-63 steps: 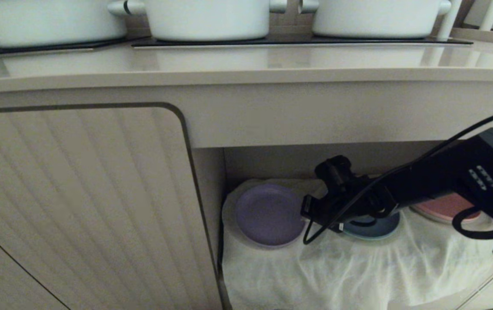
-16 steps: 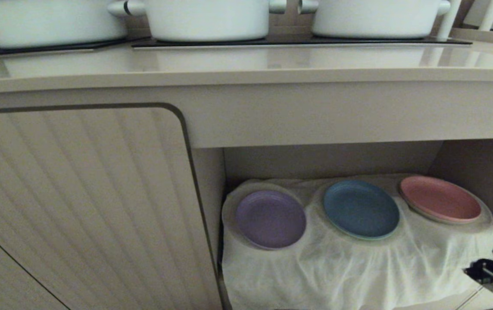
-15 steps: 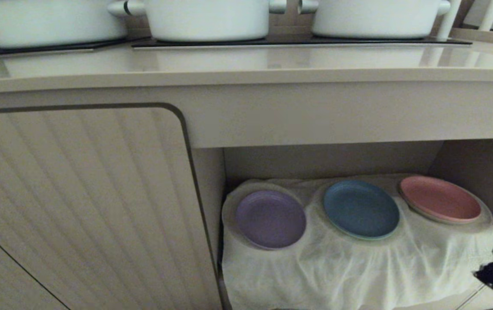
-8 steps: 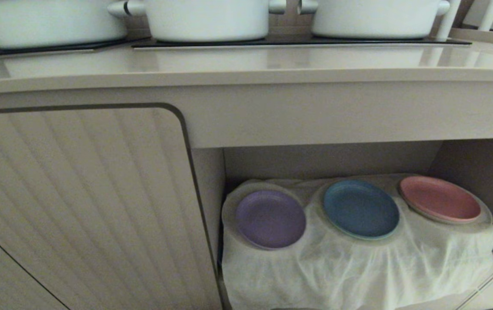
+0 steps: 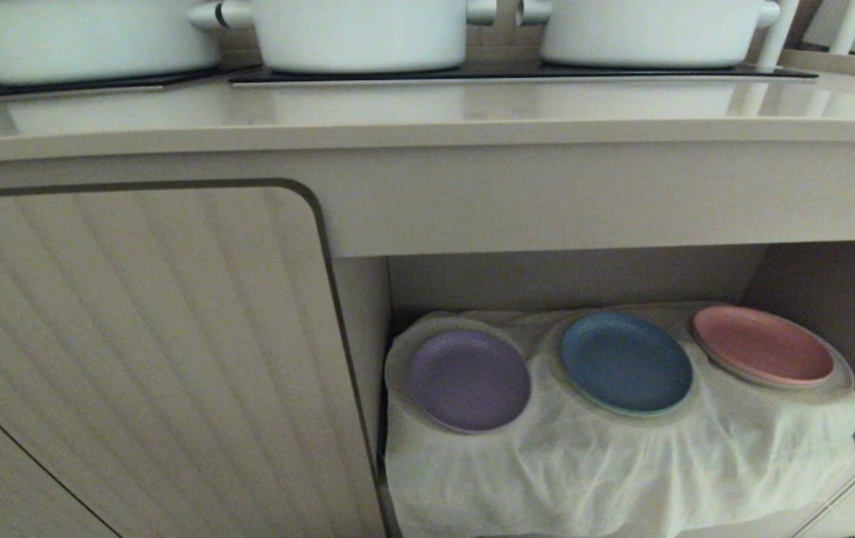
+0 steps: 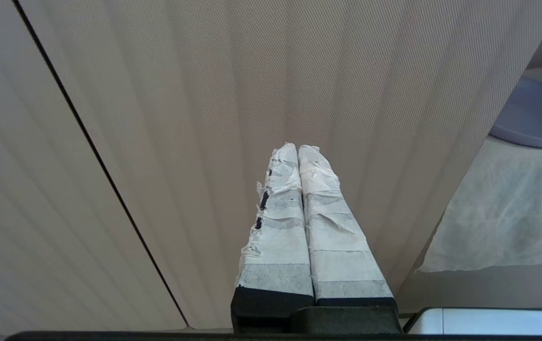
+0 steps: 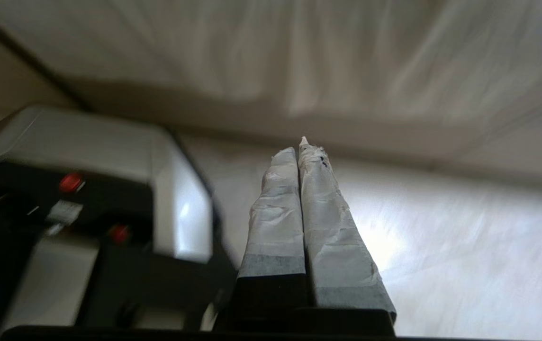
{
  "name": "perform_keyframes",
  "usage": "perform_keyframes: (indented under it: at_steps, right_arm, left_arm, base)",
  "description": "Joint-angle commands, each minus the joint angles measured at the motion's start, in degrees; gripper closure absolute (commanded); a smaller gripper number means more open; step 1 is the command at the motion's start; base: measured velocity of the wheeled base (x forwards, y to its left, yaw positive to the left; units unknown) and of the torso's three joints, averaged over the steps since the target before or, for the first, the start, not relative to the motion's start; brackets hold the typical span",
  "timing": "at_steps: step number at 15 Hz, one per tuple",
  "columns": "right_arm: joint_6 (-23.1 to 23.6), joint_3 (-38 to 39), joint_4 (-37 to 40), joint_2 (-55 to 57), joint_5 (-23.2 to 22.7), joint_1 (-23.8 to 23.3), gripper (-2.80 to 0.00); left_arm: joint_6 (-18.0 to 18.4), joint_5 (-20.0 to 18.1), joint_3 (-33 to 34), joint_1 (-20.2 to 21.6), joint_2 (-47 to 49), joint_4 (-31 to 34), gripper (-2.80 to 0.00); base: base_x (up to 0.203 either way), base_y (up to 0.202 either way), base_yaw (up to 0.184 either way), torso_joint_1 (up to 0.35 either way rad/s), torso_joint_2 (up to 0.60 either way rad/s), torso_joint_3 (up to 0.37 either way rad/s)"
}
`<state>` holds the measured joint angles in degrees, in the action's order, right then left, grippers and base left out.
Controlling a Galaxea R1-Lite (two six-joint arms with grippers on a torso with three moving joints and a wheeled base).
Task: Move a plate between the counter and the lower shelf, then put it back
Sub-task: Pick up the plate in the cupboard
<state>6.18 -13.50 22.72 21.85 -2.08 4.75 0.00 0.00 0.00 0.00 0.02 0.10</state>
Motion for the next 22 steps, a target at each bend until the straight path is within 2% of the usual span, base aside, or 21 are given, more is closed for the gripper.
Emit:
perform_keyframes:
  at_steps: [1,3,5,6,9,12,14,16,18,20,22]
  right_arm:
    - [5.08,5.09,-7.71,-6.09,-1.75,-5.11,0.00]
    - [6.35,8.93,-16.99,-7.76,-2.12,-6.81,0.00]
    - [2.78,11.58,-24.23,-9.91,-2.19,-6.40,0.00]
    - [0.70,11.90,-25.00,-11.22,-2.21,-5.98,0.00]
    - [-5.35,12.00,-25.27,-17.24,-2.22,-5.32,0.00]
    - [-8.18,12.04,-25.24,-21.85,-2.10,-5.11,0.00]
    - [-8.02,13.44,-27.20,-21.85,2.46,-5.10,0.00]
    - [-8.11,13.41,-25.97,-21.85,6.64,-5.10,0.00]
    - [-7.16,13.48,-23.14,-21.85,6.07,-5.10,0.00]
    - [-5.30,13.41,-22.80,-21.85,5.30,-5.10,0.00]
    - [-5.36,13.41,-22.80,-21.85,4.94,-5.10,0.00]
  left_arm:
    - [0.00,0.00,0.00,0.00,0.05,-0.01,0.00]
    - [0.00,0.00,0.00,0.00,-0.02,-0.01,0.00]
    - [0.00,0.00,0.00,0.00,-0.02,-0.01,0.00]
    - [0.00,0.00,0.00,0.00,-0.02,-0.01,0.00]
    - [0.00,0.00,0.00,0.00,-0.02,-0.01,0.00]
    - [0.00,0.00,0.00,0.00,-0.02,-0.01,0.00]
    - [0.00,0.00,0.00,0.00,-0.02,-0.01,0.00]
    - [0.00,0.00,0.00,0.00,-0.02,-0.01,0.00]
    - [0.00,0.00,0.00,0.00,-0.02,-0.01,0.00]
    - [0.00,0.00,0.00,0.00,-0.02,-0.01,0.00]
    - [0.00,0.00,0.00,0.00,-0.02,-0.01,0.00]
  base:
    - [0.000,0.000,0.000,0.000,0.00,0.000]
    - [0.000,0.000,0.000,0.000,0.00,0.000]
    - [0.000,0.000,0.000,0.000,0.00,0.000]
    - [0.000,0.000,0.000,0.000,0.00,0.000]
    - [0.000,0.000,0.000,0.000,0.00,0.000]
    - [0.000,0.000,0.000,0.000,0.00,0.000]
    - [0.000,0.000,0.000,0.000,0.00,0.000]
    - [0.000,0.000,0.000,0.000,0.00,0.000]
    - [0.000,0.000,0.000,0.000,0.00,0.000]
    - [0.000,0.000,0.000,0.000,0.00,0.000]
    - [0.000,0.000,0.000,0.000,0.00,0.000]
